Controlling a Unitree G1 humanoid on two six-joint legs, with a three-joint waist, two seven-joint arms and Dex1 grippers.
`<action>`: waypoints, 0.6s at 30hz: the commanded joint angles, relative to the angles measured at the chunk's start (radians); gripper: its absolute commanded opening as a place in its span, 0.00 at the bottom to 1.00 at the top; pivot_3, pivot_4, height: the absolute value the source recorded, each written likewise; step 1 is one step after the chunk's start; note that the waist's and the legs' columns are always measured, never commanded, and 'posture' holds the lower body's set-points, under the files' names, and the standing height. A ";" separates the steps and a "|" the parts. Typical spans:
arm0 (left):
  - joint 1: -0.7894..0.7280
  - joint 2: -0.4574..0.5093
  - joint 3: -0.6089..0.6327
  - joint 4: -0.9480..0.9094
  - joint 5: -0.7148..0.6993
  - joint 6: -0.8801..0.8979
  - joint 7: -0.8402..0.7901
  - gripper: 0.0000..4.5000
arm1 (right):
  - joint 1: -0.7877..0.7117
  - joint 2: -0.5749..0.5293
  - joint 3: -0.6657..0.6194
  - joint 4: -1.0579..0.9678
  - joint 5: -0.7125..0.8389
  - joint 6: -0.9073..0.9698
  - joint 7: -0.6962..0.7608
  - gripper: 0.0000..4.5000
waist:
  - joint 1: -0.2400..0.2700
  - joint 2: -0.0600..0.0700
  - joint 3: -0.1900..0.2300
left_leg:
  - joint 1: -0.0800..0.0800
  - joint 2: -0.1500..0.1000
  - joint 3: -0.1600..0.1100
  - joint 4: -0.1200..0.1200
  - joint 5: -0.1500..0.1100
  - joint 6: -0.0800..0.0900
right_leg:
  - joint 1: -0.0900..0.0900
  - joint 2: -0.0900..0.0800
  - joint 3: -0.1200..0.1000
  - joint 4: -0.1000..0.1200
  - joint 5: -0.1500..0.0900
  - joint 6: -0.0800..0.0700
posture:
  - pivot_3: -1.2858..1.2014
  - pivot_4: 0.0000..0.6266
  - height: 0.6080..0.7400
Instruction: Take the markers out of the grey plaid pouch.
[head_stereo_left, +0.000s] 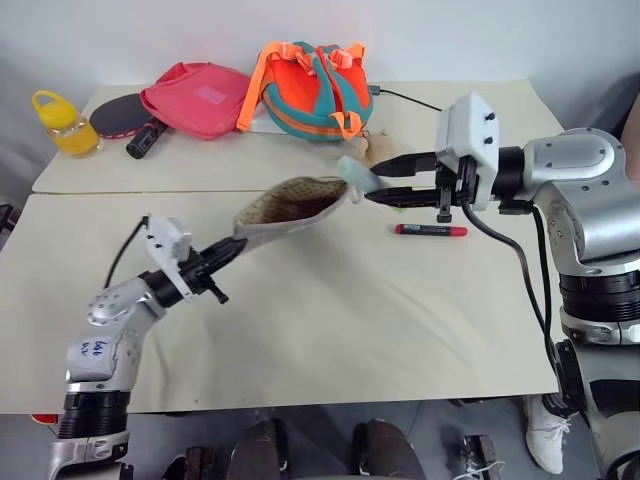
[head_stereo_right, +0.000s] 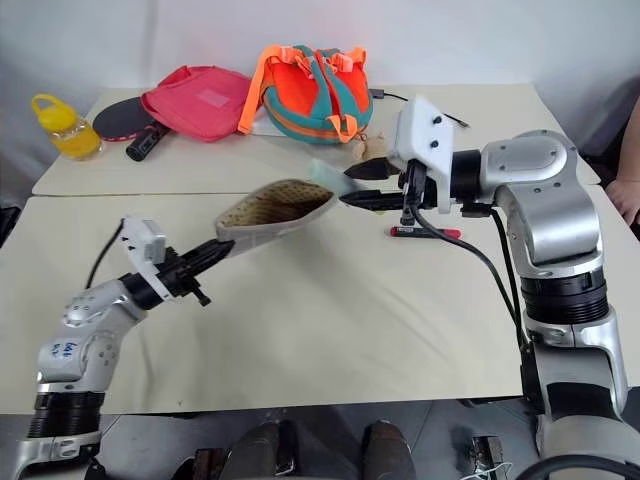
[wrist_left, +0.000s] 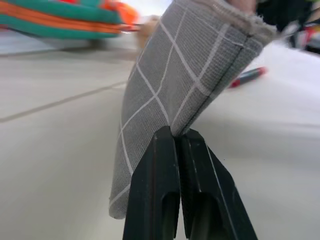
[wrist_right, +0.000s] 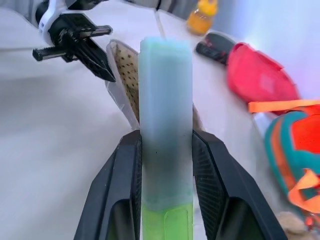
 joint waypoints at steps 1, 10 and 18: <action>-0.010 0.056 0.065 0.023 0.118 -0.188 0.032 0.00 | 0.052 -0.114 0.013 0.036 -0.073 -0.094 0.028 0.23 | 0.000 -0.001 0.000 | 0.000 0.000 0.000 0.000 0.000 0.000 | 0.000 0.000 0.000 0.000 0.000 0.000 | 0.52 0.24 1.00; 0.050 0.040 -0.022 0.031 0.366 -0.397 0.161 0.00 | 0.300 -0.164 0.181 0.190 -0.335 -0.460 -0.071 0.23 | -0.011 -0.002 0.002 | 0.001 0.000 0.006 0.000 -0.001 0.000 | -0.002 -0.001 0.002 0.000 0.000 0.001 | 0.52 0.24 1.00; 0.125 -0.046 -0.115 0.019 0.384 -0.385 0.169 0.11 | 0.332 -0.128 0.171 0.270 -0.345 -0.528 -0.116 0.23 | -0.017 -0.002 0.002 | 0.002 0.001 0.006 0.001 -0.001 0.000 | -0.001 0.000 0.002 0.001 0.000 0.001 | 0.52 0.24 1.00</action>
